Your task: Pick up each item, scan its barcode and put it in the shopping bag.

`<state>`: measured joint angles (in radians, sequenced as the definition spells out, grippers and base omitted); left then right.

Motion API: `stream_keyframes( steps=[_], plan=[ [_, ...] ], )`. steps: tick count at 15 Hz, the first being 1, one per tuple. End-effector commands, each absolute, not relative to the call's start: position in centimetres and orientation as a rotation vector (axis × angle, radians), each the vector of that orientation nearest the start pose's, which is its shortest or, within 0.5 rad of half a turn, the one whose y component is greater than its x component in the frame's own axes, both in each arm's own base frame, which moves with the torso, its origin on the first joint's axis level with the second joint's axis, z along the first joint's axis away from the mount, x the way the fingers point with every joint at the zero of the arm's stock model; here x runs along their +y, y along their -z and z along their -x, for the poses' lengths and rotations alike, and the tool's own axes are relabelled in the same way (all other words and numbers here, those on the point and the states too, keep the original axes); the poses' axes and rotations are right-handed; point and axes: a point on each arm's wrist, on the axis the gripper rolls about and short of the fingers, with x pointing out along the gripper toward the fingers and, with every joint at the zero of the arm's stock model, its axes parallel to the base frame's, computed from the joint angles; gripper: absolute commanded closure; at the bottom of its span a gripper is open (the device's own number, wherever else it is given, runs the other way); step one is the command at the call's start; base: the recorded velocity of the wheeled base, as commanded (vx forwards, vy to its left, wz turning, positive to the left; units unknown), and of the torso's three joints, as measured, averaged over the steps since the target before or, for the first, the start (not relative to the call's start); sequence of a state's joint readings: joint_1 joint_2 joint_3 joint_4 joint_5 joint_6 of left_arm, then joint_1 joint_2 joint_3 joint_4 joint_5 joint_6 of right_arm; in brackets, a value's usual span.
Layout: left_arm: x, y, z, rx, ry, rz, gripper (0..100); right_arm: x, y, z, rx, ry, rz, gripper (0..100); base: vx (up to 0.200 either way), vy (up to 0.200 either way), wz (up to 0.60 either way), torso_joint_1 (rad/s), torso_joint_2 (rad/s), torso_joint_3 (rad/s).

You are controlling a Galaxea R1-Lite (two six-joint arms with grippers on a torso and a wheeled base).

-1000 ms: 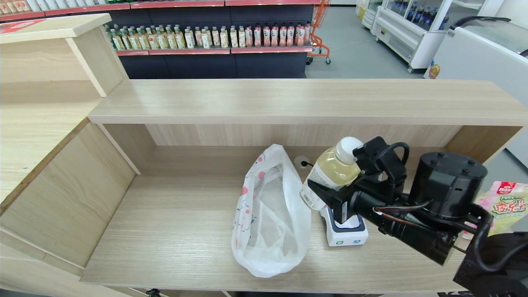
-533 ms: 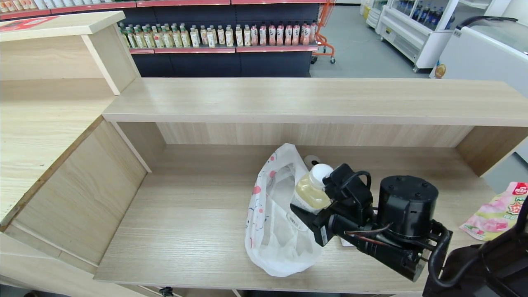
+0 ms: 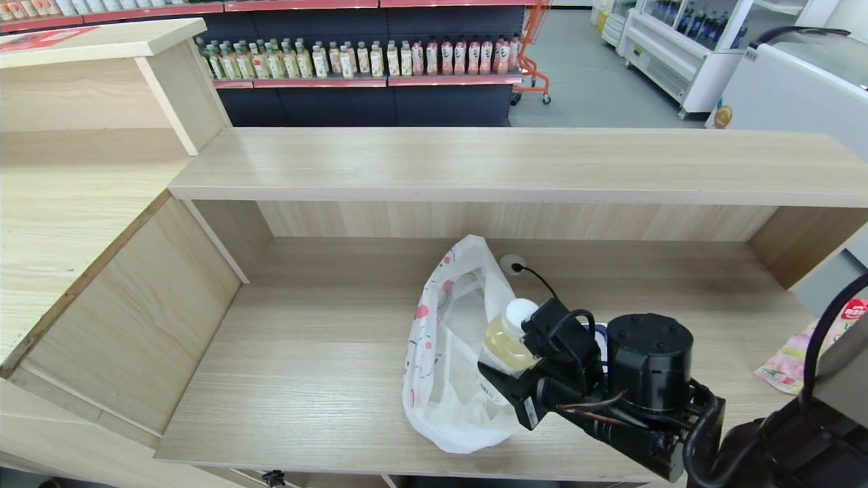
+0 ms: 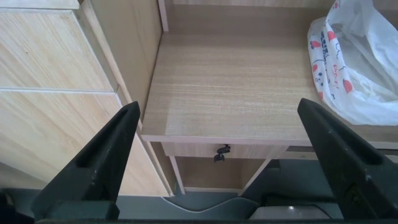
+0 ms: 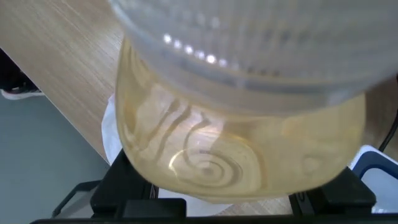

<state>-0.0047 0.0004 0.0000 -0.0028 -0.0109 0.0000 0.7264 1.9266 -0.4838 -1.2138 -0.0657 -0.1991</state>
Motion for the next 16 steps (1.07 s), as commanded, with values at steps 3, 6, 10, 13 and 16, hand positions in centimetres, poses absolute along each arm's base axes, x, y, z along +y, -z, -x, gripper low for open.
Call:
stream_keyframes(
  steps=[3,6,10,13,16],
  plan=[
    [0.0,-7.6,2.3,-0.003,0.015,0.002,0,19.9,-8.2,-23.5,0.132,-0.658,0.282,100,0.0,0.0,0.0,0.0,0.0,0.0],
    [0.0,-7.6,2.3,-0.002,0.015,0.002,0,19.5,-7.5,-23.1,0.14,-0.66,0.297,100,0.0,0.0,0.0,0.0,0.0,0.0],
    [0.0,-7.6,2.3,-0.003,0.014,0.0,0,19.3,-7.1,-23.3,0.15,-0.66,0.314,100,0.0,0.0,0.0,0.0,0.0,0.0],
    [0.0,-7.6,2.3,-0.003,0.015,0.002,0,19.5,-7.2,-23.4,0.144,-0.662,0.311,100,0.0,0.0,0.0,0.0,0.0,0.0],
    [0.0,-7.6,2.3,-0.003,0.015,0.0,0,19.7,-7.2,-23.4,0.136,-0.666,0.309,100,0.0,0.0,0.0,0.0,0.0,0.0]
  ],
)
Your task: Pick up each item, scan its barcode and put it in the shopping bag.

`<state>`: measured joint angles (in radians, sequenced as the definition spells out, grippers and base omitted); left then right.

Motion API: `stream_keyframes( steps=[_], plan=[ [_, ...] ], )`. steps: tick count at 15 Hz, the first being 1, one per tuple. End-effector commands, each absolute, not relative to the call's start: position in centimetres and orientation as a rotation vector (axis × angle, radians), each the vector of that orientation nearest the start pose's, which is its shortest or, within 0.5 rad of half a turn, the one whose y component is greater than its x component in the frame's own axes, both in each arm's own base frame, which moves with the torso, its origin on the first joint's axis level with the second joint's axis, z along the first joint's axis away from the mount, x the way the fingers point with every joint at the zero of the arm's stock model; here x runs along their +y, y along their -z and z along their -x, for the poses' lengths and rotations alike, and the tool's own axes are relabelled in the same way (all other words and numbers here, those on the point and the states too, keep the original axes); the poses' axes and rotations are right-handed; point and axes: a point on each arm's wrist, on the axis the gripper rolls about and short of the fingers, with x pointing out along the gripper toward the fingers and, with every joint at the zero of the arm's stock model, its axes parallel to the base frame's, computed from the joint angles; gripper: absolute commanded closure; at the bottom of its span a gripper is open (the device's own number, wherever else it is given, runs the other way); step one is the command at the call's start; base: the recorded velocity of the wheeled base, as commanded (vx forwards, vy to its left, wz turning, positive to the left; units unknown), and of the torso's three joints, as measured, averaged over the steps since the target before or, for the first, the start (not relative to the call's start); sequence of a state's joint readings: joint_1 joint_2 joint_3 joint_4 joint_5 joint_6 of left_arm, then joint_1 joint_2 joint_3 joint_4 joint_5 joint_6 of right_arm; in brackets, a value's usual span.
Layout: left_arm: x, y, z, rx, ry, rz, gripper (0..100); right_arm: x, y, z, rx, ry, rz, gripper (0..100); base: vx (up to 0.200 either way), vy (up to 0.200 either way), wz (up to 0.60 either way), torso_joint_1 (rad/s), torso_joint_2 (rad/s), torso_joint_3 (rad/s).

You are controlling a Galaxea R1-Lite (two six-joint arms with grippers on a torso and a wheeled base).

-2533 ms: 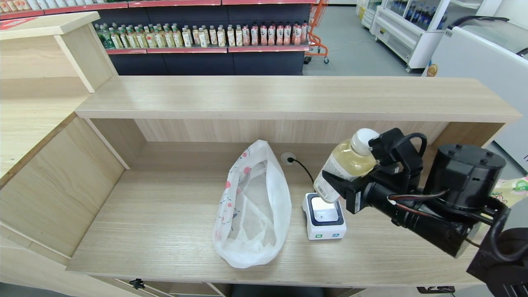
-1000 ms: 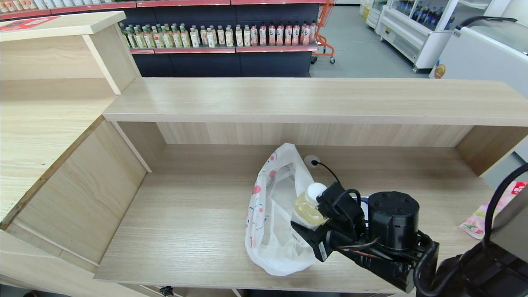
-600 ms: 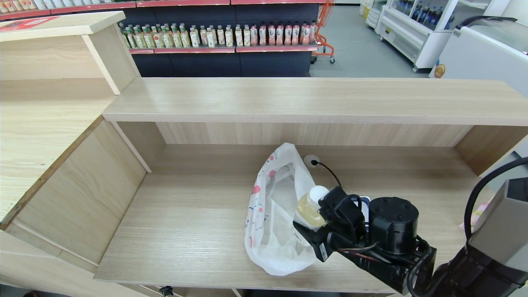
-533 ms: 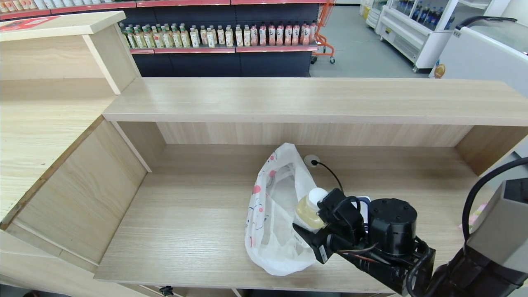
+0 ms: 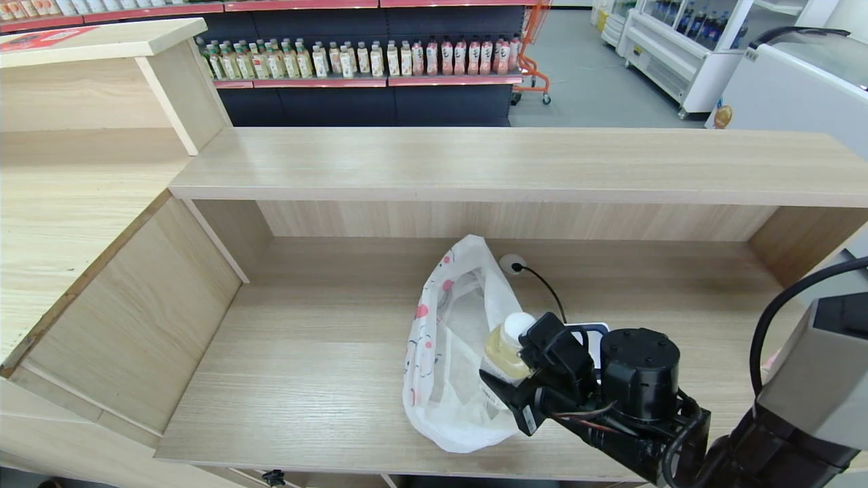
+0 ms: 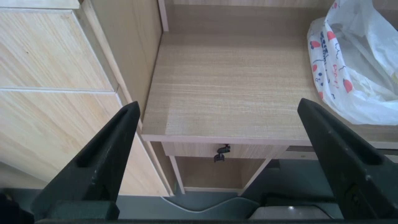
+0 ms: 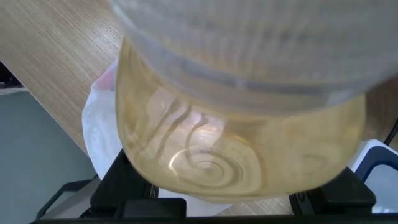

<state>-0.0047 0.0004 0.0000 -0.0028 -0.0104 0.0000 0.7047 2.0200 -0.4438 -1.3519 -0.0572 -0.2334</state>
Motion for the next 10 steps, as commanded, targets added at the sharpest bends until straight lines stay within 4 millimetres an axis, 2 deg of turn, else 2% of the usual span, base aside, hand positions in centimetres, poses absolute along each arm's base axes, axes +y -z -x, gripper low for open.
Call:
stream_keyframes(
  steps=[1,10],
  plan=[
    [-0.01,-7.58,2.27,-0.002,0.015,0.002,0,19.84,-7.06,-23.64,0.132,-0.665,0.307,100,0.0,0.0,0.0,0.0,0.0,0.0],
    [-0.01,-7.58,2.28,-0.003,0.015,0.0,0,20.41,-6.41,-24.17,0.128,-0.685,0.317,100,0.0,0.0,0.0,0.0,0.0,0.0]
  ],
)
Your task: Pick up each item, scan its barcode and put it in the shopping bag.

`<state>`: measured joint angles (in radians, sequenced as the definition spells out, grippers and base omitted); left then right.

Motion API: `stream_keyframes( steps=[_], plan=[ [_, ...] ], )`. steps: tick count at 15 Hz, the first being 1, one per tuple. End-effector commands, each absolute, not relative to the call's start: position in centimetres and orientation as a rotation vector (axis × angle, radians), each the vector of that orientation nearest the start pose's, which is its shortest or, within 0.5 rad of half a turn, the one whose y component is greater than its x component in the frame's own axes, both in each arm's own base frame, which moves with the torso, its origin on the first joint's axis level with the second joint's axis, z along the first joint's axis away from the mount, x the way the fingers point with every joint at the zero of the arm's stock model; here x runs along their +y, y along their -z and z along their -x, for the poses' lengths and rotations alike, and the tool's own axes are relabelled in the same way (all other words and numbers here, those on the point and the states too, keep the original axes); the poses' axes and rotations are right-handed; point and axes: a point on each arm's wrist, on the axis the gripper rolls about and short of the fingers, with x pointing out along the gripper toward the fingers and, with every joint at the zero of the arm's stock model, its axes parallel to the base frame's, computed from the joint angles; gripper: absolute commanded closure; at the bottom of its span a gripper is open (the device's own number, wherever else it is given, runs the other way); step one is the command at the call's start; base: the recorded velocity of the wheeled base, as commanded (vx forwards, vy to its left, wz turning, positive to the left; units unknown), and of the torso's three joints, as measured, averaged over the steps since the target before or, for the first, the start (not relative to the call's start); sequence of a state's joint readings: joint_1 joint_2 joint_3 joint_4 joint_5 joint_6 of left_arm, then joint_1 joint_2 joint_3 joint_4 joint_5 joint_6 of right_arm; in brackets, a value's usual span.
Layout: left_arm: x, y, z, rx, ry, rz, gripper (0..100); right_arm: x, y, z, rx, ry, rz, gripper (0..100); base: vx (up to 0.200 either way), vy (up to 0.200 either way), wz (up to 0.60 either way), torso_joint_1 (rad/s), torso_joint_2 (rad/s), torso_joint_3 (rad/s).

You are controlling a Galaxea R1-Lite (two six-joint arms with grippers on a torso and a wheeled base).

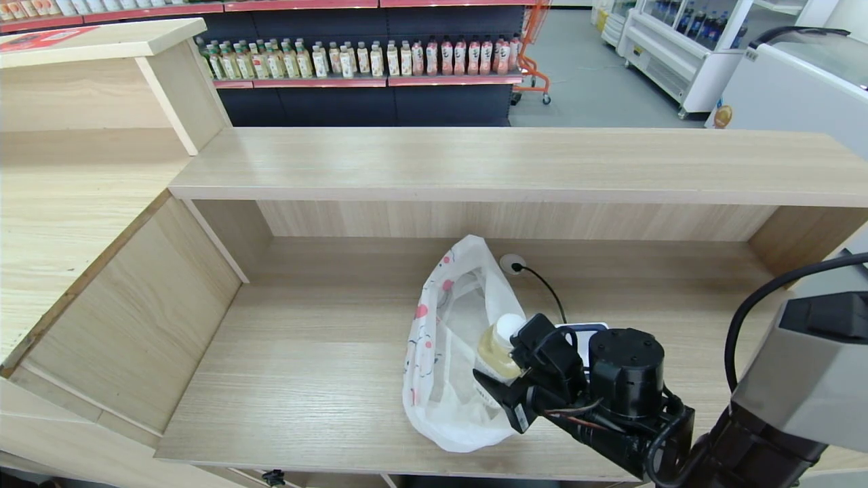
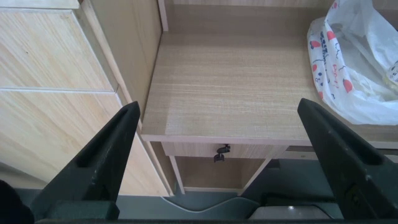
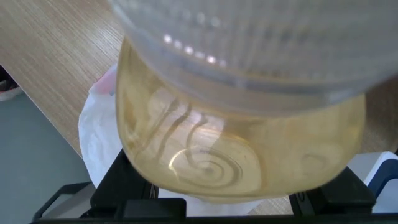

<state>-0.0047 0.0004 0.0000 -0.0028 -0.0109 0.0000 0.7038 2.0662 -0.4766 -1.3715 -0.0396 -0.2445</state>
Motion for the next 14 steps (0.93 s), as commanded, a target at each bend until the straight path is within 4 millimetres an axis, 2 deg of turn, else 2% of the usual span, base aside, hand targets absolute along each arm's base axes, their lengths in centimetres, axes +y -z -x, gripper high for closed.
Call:
stream_keyframes(
  steps=[1,12,13,14],
  plan=[
    [-0.01,-7.58,2.28,-0.003,0.015,0.0,0,20.5,-6.42,-24.28,0.124,-0.685,0.318,100,0.0,0.0,0.0,0.0,0.0,0.0],
    [-0.01,-7.58,2.27,-0.002,0.015,0.002,0,20.96,-5.59,-24.29,0.124,-0.699,0.346,100,0.0,0.0,0.0,0.0,0.0,0.0],
    [-0.01,-7.58,2.27,-0.002,0.015,0.0,0,20.98,-5.44,-24.31,0.129,-0.699,0.348,0,0.0,0.0,0.0,0.0,0.0,0.0],
    [-0.01,-7.58,2.27,-0.002,0.015,0.0,0,20.98,-5.44,-24.31,0.129,-0.699,0.346,0,0.0,0.0,0.0,0.0,0.0,0.0]
  ],
)
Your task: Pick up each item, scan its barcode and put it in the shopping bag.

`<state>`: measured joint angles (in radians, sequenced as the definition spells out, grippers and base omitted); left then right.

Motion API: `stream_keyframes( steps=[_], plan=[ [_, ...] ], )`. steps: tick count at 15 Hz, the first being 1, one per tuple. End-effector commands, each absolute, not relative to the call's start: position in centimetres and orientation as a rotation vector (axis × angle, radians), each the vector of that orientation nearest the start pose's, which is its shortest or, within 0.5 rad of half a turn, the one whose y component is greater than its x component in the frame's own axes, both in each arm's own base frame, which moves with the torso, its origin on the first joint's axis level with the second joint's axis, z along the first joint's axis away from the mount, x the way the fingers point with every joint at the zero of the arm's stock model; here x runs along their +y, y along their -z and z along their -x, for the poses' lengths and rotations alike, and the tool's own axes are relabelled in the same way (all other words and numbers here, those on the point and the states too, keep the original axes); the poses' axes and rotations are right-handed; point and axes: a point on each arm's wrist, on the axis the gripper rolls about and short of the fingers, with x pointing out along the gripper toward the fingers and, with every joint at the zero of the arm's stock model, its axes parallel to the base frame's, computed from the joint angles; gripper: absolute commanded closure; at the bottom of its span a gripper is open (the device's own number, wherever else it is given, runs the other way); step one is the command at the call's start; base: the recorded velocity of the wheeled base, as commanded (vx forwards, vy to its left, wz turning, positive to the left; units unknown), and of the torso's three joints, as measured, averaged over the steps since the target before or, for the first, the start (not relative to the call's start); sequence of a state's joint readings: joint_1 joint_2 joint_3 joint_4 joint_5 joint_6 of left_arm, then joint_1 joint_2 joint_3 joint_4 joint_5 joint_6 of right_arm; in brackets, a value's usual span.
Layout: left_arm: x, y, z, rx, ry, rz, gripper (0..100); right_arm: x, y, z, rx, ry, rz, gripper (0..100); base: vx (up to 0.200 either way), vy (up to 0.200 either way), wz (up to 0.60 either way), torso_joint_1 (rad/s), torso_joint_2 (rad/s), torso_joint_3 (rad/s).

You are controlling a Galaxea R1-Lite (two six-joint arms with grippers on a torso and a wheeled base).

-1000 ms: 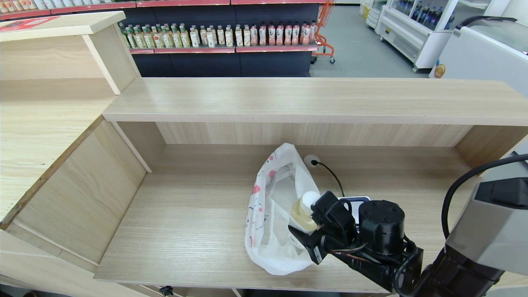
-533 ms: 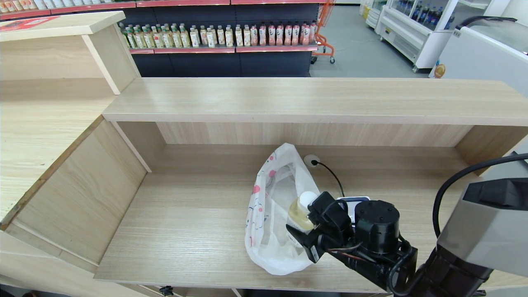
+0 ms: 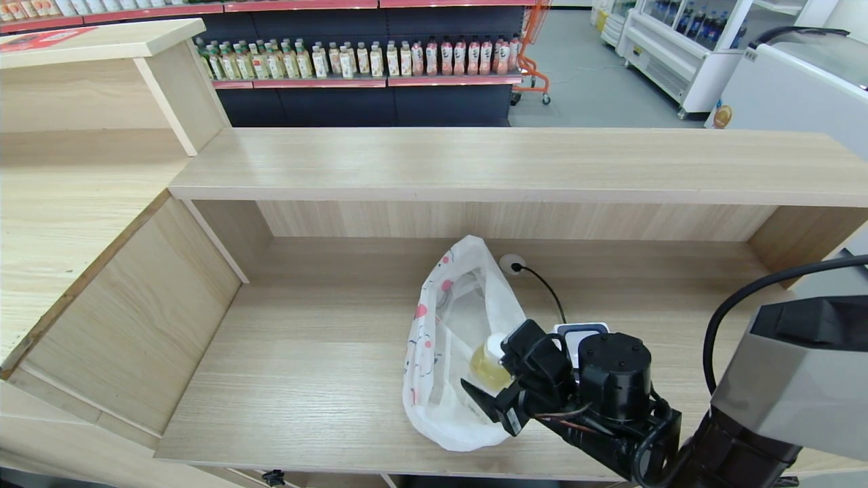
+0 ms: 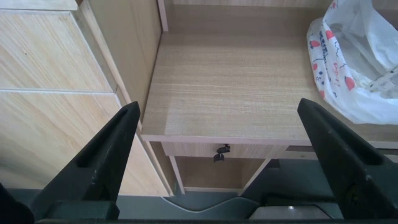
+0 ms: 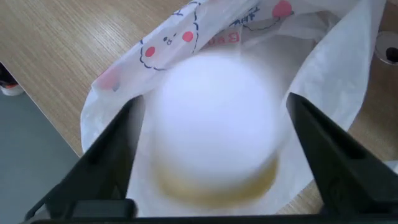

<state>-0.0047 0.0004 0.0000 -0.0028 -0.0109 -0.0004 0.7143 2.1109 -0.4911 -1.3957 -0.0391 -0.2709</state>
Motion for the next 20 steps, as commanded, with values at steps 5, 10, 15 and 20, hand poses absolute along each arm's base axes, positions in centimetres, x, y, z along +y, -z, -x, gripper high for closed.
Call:
stream_keyframes(
  steps=[5,10,15,20],
  plan=[
    [0.0,-7.6,2.3,-0.002,0.015,0.002,0,20.8,-6.4,-23.8,0.108,-0.703,0.339,0,0.0,0.0,0.0,0.0,0.0,0.0],
    [0.0,-7.6,2.3,-0.002,0.015,0.0,0,19.1,-9.8,-22.2,0.031,-0.683,0.316,0,0.0,0.0,0.0,0.0,0.0,0.0],
    [0.0,-7.6,2.3,-0.002,0.015,0.0,0,12.5,-18.6,-17.0,-0.03,-0.455,0.37,0,0.0,0.0,0.0,0.0,0.0,0.0],
    [0.0,-7.6,2.3,-0.003,0.015,0.002,0,4.4,-21.2,-12.6,0.078,-0.165,0.188,0,0.0,0.0,0.0,0.0,0.0,0.0]
  ],
)
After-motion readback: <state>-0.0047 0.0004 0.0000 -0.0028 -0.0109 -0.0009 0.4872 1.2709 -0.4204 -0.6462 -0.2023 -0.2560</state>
